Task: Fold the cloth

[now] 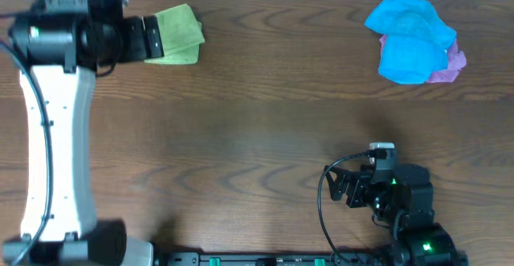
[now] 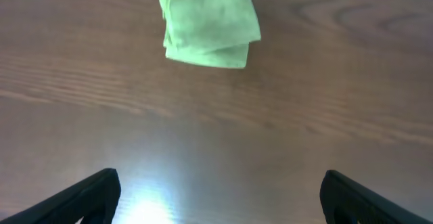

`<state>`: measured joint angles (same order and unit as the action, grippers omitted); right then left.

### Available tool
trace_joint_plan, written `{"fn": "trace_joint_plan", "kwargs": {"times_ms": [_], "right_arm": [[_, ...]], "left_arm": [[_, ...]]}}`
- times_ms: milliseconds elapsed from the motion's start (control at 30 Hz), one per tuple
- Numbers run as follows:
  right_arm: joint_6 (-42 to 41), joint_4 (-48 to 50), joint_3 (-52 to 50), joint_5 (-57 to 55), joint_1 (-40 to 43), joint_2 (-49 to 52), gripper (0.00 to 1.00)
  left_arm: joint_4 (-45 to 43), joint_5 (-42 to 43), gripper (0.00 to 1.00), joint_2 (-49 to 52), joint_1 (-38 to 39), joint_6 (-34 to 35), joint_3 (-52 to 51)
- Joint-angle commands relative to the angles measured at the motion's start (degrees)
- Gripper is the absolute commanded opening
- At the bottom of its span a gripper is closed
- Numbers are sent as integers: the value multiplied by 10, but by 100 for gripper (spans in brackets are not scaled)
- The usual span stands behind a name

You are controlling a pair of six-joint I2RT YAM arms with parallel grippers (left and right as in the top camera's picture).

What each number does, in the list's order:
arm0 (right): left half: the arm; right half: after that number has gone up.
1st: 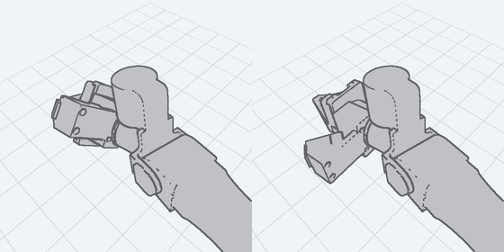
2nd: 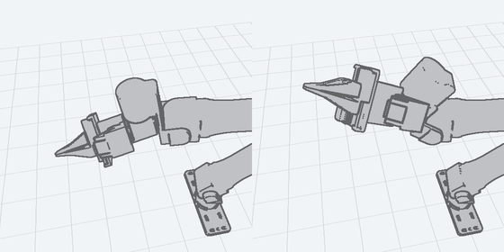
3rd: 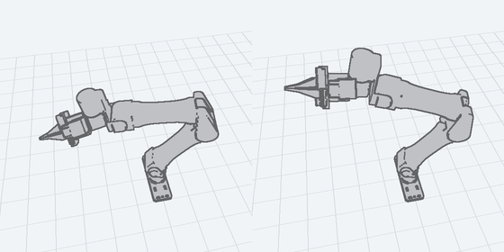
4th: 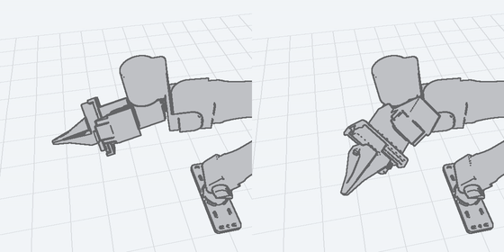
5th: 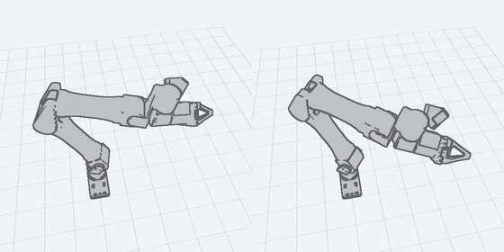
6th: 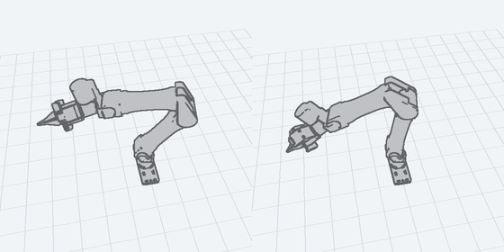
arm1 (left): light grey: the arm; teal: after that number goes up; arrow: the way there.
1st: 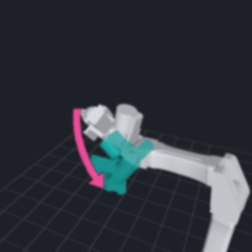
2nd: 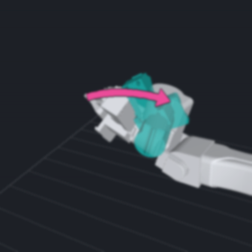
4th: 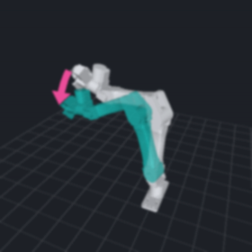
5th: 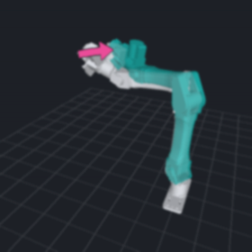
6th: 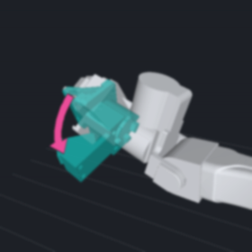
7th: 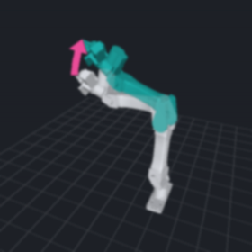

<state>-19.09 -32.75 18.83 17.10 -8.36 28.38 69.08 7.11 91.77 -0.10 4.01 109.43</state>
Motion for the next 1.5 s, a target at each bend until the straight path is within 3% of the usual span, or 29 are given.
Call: {"fn": "trace_joint_plan", "kwargs": {"times_ms": [0, 367, 700, 1167, 1467], "right_arm": [[-8, 0, -3, 3, 5, -3, 99], [-8, 0, -3, 2, 5, -3, 99], [-8, 0, -3, 2, 5, -3, 99], [-8, 0, -3, 3, 5, -3, 99], [-8, 0, -3, 2, 5, -3, 99]], "left_arm": [[-40, -7, 95, -69, 2, -9, -89], [-252, 2, 95, -304, 1, -9, -435], [-358, 2, 95, -534, 1, -19, -705], [-363, 2, 95, -776, 1, -24, -916], [-323, 4, 96, -832, 1, -43, -953]]}}
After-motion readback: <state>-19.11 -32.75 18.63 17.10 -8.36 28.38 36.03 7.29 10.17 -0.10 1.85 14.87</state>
